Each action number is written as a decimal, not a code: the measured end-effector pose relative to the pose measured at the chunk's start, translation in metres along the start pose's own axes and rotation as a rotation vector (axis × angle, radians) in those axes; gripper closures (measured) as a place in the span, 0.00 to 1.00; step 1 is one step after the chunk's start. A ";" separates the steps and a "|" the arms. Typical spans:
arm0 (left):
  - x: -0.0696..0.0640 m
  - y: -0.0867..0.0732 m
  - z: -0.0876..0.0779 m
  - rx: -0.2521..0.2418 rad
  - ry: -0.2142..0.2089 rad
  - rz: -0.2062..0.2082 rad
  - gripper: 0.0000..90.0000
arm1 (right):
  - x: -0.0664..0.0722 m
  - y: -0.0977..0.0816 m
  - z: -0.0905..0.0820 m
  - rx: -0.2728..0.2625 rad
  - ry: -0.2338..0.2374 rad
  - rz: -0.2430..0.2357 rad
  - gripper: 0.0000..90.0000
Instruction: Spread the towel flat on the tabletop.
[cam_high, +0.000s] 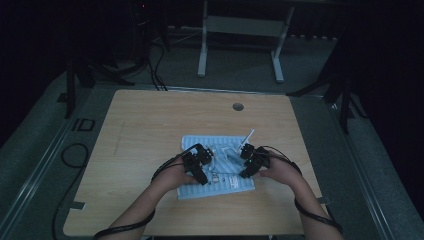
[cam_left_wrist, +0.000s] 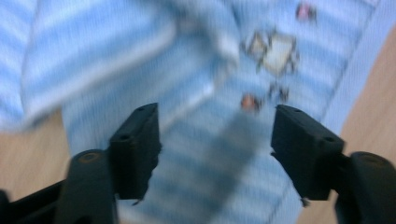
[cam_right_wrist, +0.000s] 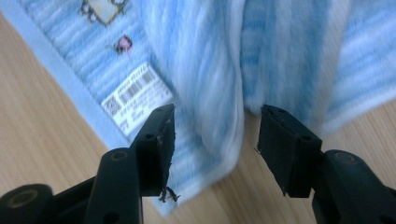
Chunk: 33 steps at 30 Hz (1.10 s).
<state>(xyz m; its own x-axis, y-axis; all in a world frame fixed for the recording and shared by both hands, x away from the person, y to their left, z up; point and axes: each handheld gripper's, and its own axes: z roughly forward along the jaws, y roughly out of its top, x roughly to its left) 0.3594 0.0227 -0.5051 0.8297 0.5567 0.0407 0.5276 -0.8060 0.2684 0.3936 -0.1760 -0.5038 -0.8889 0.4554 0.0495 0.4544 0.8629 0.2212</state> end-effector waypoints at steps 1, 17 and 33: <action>0.001 0.003 0.002 0.003 -0.003 0.001 0.43 | 0.000 0.002 0.001 0.001 0.001 -0.008 0.53; 0.006 0.013 -0.012 -0.060 0.068 -0.018 0.97 | 0.005 -0.001 -0.010 -0.006 -0.030 -0.054 0.93; 0.059 -0.021 -0.027 -0.027 0.165 -0.171 0.97 | 0.018 -0.063 -0.030 -0.032 -0.009 -0.034 0.93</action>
<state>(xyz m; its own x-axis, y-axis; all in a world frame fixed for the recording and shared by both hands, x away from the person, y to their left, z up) 0.3923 0.0782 -0.4819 0.6865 0.7118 0.1485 0.6510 -0.6926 0.3105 0.3475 -0.2287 -0.4879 -0.9032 0.4279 0.0326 0.4216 0.8706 0.2536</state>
